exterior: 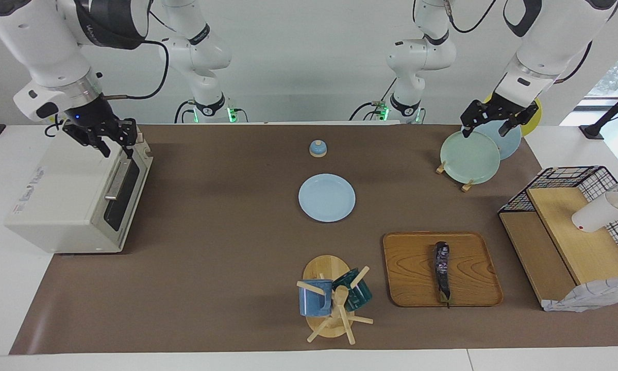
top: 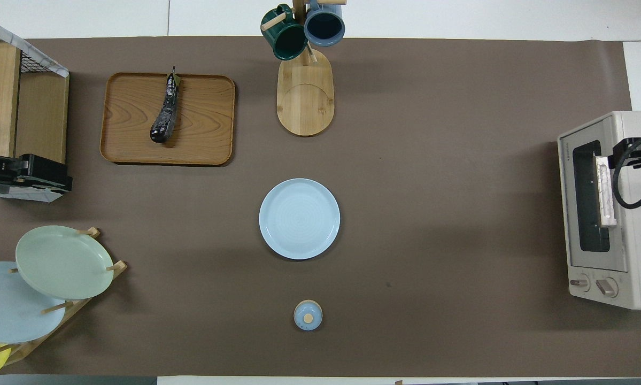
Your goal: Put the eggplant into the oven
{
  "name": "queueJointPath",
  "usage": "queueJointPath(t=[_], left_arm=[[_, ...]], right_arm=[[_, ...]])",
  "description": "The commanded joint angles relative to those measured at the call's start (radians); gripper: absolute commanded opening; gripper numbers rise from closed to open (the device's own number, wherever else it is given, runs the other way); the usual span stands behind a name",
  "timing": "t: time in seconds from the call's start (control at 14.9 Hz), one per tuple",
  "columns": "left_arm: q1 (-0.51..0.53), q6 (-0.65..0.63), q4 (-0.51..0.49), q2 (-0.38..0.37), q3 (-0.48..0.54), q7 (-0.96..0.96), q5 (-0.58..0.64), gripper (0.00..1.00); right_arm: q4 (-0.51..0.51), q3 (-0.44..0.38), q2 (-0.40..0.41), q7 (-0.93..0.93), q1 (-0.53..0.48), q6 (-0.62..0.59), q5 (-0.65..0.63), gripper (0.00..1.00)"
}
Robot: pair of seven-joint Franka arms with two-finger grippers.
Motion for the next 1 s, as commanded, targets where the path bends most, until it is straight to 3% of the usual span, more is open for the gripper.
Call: queueJointPath(t=[0.0, 0.4, 0.94], left_arm=[[0.01, 0.004, -0.025, -0.02, -0.007, 0.013, 0.01, 1.0], [-0.003, 0.144, -0.035, 0.067, -0.009, 0.013, -0.039, 1.0], [-0.049, 0.385, -0.008, 0.314, -0.01, 0.036, -0.028, 1.0]], right_arm=[[-0.174, 0.002, -0.058, -0.004, -0.014, 0.1, -0.009, 0.0], [-0.257, 0.002, -0.035, 0.001, -0.036, 0.14, -0.155, 0.0], [-0.348, 0.003, -0.039, 0.003, -0.044, 0.253, -0.181, 0.0]])
